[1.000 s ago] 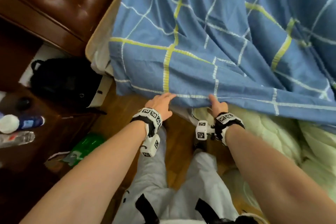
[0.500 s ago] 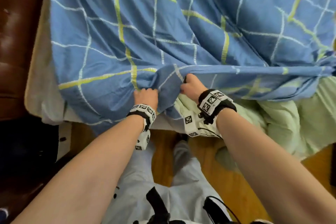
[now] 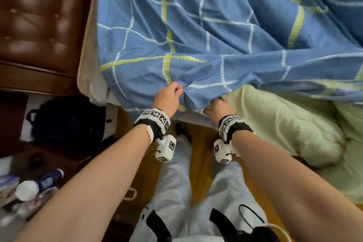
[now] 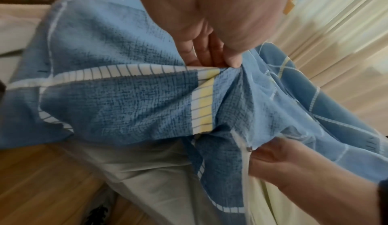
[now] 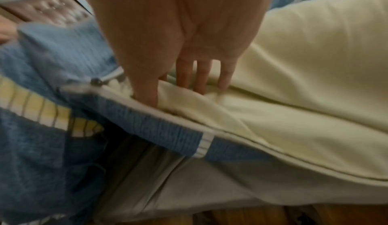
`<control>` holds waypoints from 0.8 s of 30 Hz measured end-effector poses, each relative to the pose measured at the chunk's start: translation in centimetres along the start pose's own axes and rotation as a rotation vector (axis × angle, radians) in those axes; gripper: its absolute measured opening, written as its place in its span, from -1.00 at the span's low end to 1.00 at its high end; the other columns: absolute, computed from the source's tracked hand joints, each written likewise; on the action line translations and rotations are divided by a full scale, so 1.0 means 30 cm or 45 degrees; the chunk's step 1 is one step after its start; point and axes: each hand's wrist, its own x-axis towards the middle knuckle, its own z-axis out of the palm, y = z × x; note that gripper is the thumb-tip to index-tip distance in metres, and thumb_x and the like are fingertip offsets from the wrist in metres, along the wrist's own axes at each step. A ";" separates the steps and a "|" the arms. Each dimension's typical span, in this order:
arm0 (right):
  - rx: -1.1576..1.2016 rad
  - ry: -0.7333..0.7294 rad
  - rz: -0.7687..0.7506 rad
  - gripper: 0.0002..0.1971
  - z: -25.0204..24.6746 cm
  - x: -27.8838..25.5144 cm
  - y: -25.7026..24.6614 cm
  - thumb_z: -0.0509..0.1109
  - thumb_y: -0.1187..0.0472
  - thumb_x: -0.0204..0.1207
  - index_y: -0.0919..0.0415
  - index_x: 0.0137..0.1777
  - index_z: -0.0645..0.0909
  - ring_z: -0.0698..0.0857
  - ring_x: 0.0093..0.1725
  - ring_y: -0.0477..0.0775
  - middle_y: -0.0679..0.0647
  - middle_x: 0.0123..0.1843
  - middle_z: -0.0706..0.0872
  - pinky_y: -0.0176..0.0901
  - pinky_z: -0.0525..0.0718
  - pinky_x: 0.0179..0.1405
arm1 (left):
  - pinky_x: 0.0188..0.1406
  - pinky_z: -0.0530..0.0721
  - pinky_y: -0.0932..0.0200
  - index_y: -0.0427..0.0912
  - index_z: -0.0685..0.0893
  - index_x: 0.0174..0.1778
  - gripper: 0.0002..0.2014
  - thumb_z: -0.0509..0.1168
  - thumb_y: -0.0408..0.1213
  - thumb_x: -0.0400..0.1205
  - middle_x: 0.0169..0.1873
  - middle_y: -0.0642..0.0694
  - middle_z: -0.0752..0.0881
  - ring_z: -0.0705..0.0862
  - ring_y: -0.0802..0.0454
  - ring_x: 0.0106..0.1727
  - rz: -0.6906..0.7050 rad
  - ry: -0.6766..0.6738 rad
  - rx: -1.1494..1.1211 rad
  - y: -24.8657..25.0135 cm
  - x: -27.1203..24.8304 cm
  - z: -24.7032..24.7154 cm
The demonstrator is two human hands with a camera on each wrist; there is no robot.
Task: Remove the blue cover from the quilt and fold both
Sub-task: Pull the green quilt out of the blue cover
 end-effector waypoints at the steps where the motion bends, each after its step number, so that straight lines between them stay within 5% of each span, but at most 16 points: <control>1: 0.009 0.022 -0.025 -0.63 0.007 0.000 -0.009 0.34 0.03 0.62 0.23 0.33 0.61 0.63 0.29 0.32 0.26 0.29 0.67 0.04 0.58 0.22 | -0.08 0.63 -0.07 -0.07 0.62 -0.06 -0.87 0.21 -0.17 0.73 -0.20 -0.17 0.73 0.67 -0.19 -0.13 -0.011 0.020 -0.008 -0.002 -0.016 -0.005; 6: 0.343 0.181 -0.049 -0.71 -0.078 -0.037 0.005 0.13 0.13 0.70 0.28 0.23 0.57 0.67 0.15 0.45 0.37 0.18 0.72 0.20 0.64 0.14 | 0.00 0.59 0.02 -0.11 0.61 0.07 -0.86 0.26 -0.15 0.70 -0.09 -0.07 0.69 0.67 -0.14 0.01 -0.017 0.121 -0.017 0.076 -0.070 -0.025; 9: 0.445 0.322 -0.091 -0.67 -0.231 -0.115 0.012 0.12 0.16 0.72 0.27 0.36 0.55 0.64 0.24 0.45 0.38 0.25 0.70 0.16 0.58 0.25 | 0.19 0.60 -0.03 -0.06 0.52 0.28 -0.37 0.46 0.24 0.42 0.14 -0.01 0.60 0.60 -0.02 0.18 0.169 0.001 0.279 0.199 -0.133 -0.042; 11: 0.434 0.387 -0.150 -0.65 -0.348 -0.176 -0.011 0.12 0.17 0.74 0.27 0.42 0.52 0.63 0.25 0.45 0.38 0.29 0.69 0.05 0.53 0.19 | 0.21 0.56 -0.09 -0.10 0.46 0.34 -0.25 0.49 0.27 0.36 0.25 -0.05 0.52 0.54 -0.07 0.28 0.204 0.005 0.555 0.286 -0.171 -0.041; 16: 0.408 0.472 -0.214 -0.66 -0.571 -0.344 -0.057 0.08 0.17 0.76 0.33 0.37 0.51 0.57 0.34 0.43 0.39 0.36 0.63 0.05 0.46 0.24 | -0.04 0.64 -0.12 -0.08 0.59 0.17 -0.81 0.25 -0.17 0.67 0.08 -0.24 0.69 0.70 -0.35 0.08 0.098 0.163 0.671 0.471 -0.209 -0.162; 24: 0.315 0.833 -0.052 -0.65 -0.879 -0.575 0.118 0.04 -0.10 0.68 0.07 0.01 0.58 0.63 0.24 0.29 0.17 0.22 0.72 0.06 0.48 0.07 | 0.03 0.66 -0.05 -0.12 0.64 0.11 -0.84 0.22 -0.29 0.65 0.10 -0.24 0.75 0.71 -0.29 0.16 0.069 0.216 0.869 0.637 -0.270 -0.324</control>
